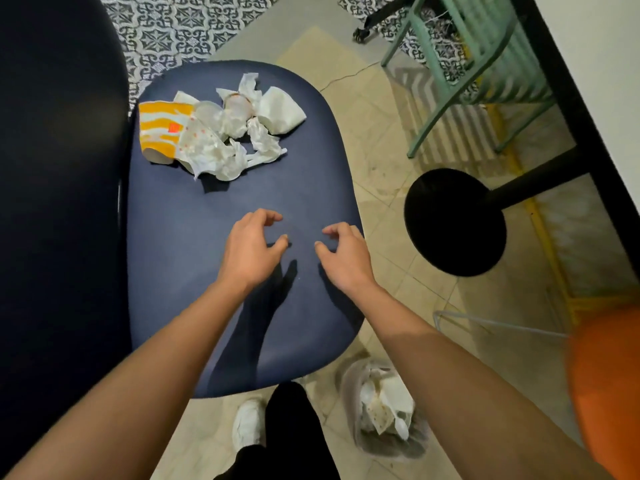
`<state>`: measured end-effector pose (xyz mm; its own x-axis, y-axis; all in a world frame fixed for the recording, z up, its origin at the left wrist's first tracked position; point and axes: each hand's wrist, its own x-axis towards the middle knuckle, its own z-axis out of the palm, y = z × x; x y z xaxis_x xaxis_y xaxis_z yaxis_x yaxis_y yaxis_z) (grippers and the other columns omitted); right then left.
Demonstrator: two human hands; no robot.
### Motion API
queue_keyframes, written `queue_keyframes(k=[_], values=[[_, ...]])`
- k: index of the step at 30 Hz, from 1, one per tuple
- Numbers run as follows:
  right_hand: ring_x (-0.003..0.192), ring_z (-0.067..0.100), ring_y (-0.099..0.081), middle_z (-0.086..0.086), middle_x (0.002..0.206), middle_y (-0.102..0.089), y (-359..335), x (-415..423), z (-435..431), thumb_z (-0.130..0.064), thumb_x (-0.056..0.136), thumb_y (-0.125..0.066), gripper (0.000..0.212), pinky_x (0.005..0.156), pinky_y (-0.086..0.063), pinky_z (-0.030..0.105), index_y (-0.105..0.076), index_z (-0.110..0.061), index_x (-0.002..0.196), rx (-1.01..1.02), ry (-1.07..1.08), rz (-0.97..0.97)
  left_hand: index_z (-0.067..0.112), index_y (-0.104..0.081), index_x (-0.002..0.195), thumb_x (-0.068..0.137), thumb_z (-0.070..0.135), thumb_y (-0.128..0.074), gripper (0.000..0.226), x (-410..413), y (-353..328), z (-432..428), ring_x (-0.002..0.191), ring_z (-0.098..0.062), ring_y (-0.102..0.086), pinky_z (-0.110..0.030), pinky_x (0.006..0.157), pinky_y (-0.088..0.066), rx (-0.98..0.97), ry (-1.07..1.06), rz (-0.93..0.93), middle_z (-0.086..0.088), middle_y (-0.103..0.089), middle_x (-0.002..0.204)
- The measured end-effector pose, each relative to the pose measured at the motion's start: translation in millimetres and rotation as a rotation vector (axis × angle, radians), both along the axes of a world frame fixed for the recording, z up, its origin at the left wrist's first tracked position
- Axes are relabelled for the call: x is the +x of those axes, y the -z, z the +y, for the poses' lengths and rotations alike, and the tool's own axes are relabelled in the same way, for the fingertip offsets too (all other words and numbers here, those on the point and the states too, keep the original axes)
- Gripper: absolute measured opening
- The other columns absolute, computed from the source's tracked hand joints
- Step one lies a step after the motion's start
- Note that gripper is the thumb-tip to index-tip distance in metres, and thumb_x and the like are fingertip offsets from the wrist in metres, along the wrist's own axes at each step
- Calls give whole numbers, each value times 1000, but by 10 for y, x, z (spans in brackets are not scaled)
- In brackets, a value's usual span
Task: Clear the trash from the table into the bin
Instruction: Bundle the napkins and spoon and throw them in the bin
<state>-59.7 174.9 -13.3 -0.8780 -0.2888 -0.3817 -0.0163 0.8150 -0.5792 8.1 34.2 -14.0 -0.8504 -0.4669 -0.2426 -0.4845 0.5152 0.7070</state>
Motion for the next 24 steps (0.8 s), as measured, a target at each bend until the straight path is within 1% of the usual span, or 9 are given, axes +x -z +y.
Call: queue_keyframes(k=[5,8,11,15,18,21,24], values=[[118,23,-50,4,123,-53,85,-408,-320,-26,88,-58,29,104,-40,43,-56,-17,115,5,-56,-4,15,-57,118,85,23,-62,34,-300,56,-330,118,-23,-47,-29,95,-36,-47,-95,-9,-9,-56,121],[117,22,-50,3,122,-53,134,-561,-537,-25,88,-59,29,104,-40,43,-56,-17,115,-3,-95,-11,17,-56,118,85,24,-61,35,-398,77,-530,120,-27,-42,-34,96,-37,-101,-163,-33,-9,-51,123],[117,20,-50,2,122,-52,169,-686,-741,-25,88,-58,30,103,-40,42,-55,-18,117,7,-146,-14,16,-57,117,83,23,-62,36,-496,116,-743,116,-28,-45,-40,97,-42,-164,-189,-8,-10,-50,120],[121,19,-47,2,126,-49,181,-840,-1005,-24,88,-58,35,104,-41,42,-51,-17,122,1,-198,-6,16,-52,123,83,21,-63,42,-653,166,-973,118,-30,-41,-40,96,-38,-244,-227,-45,-10,-47,125],[122,21,-45,3,128,-45,152,-973,-1180,-22,89,-56,39,104,-40,42,-47,-18,126,-2,-232,30,19,-48,127,82,21,-63,47,-754,178,-1052,119,-32,-39,-41,93,-39,-295,-249,-87,-10,-44,130],[117,24,-44,6,124,-45,146,-1104,-1392,-18,89,-53,40,99,-42,40,-45,-21,128,0,-262,105,25,-47,129,82,25,-63,49,-791,230,-1086,121,-32,-36,-42,92,-38,-348,-204,-131,-8,-40,136],[116,25,-42,6,126,-44,210,-1255,-1670,-16,89,-52,43,94,-44,40,-45,-25,130,37,-302,184,28,-46,130,82,29,-65,51,-849,345,-1160,124,-33,-33,-43,93,-39,-326,-166,-163,-7,-36,141]])
